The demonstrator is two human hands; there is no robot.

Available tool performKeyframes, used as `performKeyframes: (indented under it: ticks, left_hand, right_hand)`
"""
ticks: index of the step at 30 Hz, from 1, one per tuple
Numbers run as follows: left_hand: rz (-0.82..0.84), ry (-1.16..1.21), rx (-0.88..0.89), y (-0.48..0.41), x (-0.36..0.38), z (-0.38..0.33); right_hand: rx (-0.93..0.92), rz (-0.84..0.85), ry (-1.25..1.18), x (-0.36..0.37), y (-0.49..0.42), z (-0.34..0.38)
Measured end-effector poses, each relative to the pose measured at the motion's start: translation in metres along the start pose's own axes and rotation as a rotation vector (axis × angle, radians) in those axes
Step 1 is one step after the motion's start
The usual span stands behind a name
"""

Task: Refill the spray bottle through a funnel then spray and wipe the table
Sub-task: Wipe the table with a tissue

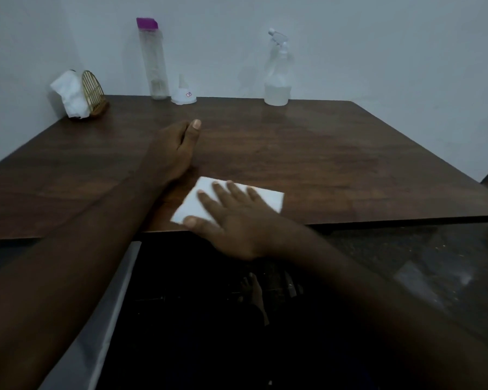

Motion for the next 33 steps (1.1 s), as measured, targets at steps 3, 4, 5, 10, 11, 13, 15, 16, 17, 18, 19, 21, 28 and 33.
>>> performKeyframes:
  ticks: [3, 4, 5, 10, 11, 13, 15, 16, 17, 18, 19, 21, 28, 33]
  left_hand:
    - [-0.027, 0.024, -0.011, 0.001, -0.004, 0.0]
    - [-0.035, 0.028, -0.012, 0.0, -0.005, 0.001]
    - [-0.041, 0.031, -0.021, 0.0, -0.006, 0.003]
    - [-0.083, 0.082, -0.116, -0.001, -0.009, 0.016]
    - [-0.083, 0.092, -0.136, -0.002, -0.009, 0.018]
    - [-0.091, 0.112, -0.18, -0.003, -0.009, 0.023]
    - [-0.11, 0.135, -0.214, -0.003, -0.01, 0.027]
    - [-0.122, 0.14, -0.223, -0.003, -0.01, 0.028]
    - [-0.142, 0.139, -0.222, -0.002, -0.013, 0.028]
    - [-0.174, 0.135, -0.213, -0.001, -0.016, 0.027]
    - [-0.218, 0.138, -0.197, 0.001, -0.021, 0.025]
    - [-0.294, 0.167, -0.186, 0.003, -0.028, 0.026]
    - [-0.333, 0.283, -0.282, 0.002, -0.024, 0.045]
    - [-0.372, 0.33, -0.359, 0.0, -0.024, 0.055]
  right_hand:
    - [-0.018, 0.008, 0.031, -0.002, -0.003, -0.007]
    - [0.004, 0.007, 0.073, -0.005, -0.005, -0.026]
    - [0.047, 0.01, 0.123, -0.01, -0.008, -0.053]
    - [0.471, -0.053, 0.072, -0.04, -0.028, -0.191]
    - [0.523, -0.073, 0.026, -0.044, -0.036, -0.2]
    - [0.542, -0.08, 0.017, -0.05, -0.059, -0.195]
    - [0.473, -0.044, 0.061, -0.049, -0.09, -0.166]
    - [0.424, -0.043, 0.066, -0.049, -0.105, -0.145]
    - [0.375, -0.053, 0.057, -0.047, -0.118, -0.122]
    - [0.319, -0.052, 0.048, -0.043, -0.128, -0.095]
    - [0.248, -0.033, 0.046, -0.037, -0.133, -0.065]
    - [0.078, 0.009, 0.041, -0.023, -0.128, -0.01]
    - [0.042, 0.021, 0.086, -0.025, -0.077, -0.058]
    - [0.294, 0.028, 0.095, -0.046, -0.118, -0.133]
Point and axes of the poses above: each hand's wrist, its own y-axis away from the middle knuckle, its own x-axis out of the palm, z = x × y, the point moved 9 cm from there along -y, towards the middle knuckle, and after that the axes turned 9 degrees about x, right-handed, at the moved point
